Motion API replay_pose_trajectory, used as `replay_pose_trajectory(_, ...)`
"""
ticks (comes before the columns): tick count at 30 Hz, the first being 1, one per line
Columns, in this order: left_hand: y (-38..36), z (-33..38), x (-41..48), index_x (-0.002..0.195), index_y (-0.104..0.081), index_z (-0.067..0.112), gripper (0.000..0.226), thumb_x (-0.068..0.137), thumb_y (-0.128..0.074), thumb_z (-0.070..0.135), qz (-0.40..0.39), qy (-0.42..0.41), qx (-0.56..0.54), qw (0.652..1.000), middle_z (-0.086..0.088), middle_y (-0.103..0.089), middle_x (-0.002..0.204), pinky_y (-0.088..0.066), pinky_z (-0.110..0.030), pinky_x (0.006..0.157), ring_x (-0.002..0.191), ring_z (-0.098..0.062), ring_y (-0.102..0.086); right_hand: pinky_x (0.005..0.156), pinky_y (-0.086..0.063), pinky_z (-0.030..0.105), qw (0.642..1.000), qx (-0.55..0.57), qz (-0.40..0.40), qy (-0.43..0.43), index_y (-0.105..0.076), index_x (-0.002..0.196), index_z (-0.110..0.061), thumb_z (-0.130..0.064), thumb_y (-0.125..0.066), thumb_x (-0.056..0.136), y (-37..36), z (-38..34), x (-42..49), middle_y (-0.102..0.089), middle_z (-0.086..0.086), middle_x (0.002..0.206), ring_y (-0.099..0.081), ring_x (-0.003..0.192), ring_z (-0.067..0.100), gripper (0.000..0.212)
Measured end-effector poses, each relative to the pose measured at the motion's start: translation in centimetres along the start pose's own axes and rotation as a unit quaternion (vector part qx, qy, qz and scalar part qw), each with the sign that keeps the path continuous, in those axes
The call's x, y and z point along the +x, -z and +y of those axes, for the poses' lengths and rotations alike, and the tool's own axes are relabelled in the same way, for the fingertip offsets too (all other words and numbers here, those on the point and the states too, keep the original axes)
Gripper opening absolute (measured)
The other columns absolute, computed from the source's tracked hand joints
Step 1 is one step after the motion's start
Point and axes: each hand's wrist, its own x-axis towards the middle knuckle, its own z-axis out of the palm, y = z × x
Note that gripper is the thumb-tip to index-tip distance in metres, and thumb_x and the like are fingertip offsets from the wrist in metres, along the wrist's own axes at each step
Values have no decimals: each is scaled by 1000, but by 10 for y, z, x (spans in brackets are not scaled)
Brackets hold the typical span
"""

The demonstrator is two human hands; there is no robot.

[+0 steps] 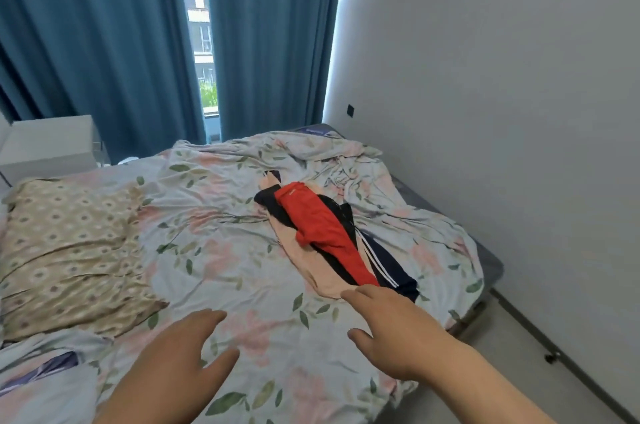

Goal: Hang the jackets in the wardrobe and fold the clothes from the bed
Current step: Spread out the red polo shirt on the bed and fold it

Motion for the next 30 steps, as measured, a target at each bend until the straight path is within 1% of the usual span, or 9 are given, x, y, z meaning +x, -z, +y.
replay_pose_trajectory(5,-22,73,51,146,-29,44,62,90,-46,65,-2,-12,12,1000,21,-28,154,-31,-25,112,140,-2,-31,108,-37,35,999,37,15,-16,-25,151,-31,-45,-44,97,10,88,10,-38,-8,147,-38,133,20,59)
replay_pose_trajectory(8,-39,115,81,146,-30,43,61,91,-46,64,3,-13,15,1000,22,-30,152,-32,-22,110,136,0,-35,106,-38,35,999,47,18,-13,-25,149,-33,-46,-43,97,14,142,23,-39,-9,143,-40,130,18,57)
replay_pose_trajectory(10,-50,139,100,147,-30,42,62,91,-45,63,11,-8,20,1000,22,-29,153,-30,-23,112,138,0,-32,107,-37,34,998,55,11,-12,-25,150,-33,-46,-43,97,17,174,31,-39,-10,143,-39,130,17,57)
replay_pose_trajectory(12,-61,161,115,147,-30,41,61,92,-45,62,15,-2,29,999,22,-28,154,-29,-23,113,140,-1,-29,105,-39,35,998,59,6,-10,-29,147,-33,-45,-44,97,20,202,37,-42,-10,140,-42,127,18,53)
replay_pose_trajectory(15,-71,191,131,147,-32,39,60,92,-47,59,23,-7,32,999,23,-30,153,-29,-22,112,139,0,-30,100,-43,38,998,61,5,-15,-36,139,-32,-43,-46,96,27,232,42,-47,-7,133,-46,120,20,45)
replay_pose_trajectory(19,-77,213,146,148,-32,38,61,92,-46,60,20,-15,38,999,23,-31,153,-28,-21,112,139,1,-30,104,-41,37,997,78,12,-18,-32,145,-30,-43,-45,97,32,255,48,-44,-7,140,-43,126,20,51)
replay_pose_trajectory(24,-78,221,162,147,-34,36,60,93,-48,56,19,-26,48,998,20,-33,153,-28,-22,112,140,-1,-31,105,-40,35,995,94,20,-25,-30,147,-31,-43,-45,98,33,263,50,-43,-6,142,-42,127,20,53)
replay_pose_trajectory(27,-78,221,176,147,-36,34,58,94,-49,53,19,-32,43,998,18,-35,152,-30,-23,110,139,-3,-33,103,-41,36,995,88,18,-40,-34,144,-28,-42,-46,97,36,262,49,-45,-4,139,-44,126,21,50)
replay_pose_trajectory(30,-82,216,190,146,-37,33,58,93,-50,52,17,-40,33,999,16,-37,152,-31,-25,111,139,-4,-35,100,-44,38,994,87,13,-58,-42,134,-27,-41,-46,97,38,261,49,-49,-3,134,-47,121,21,40)
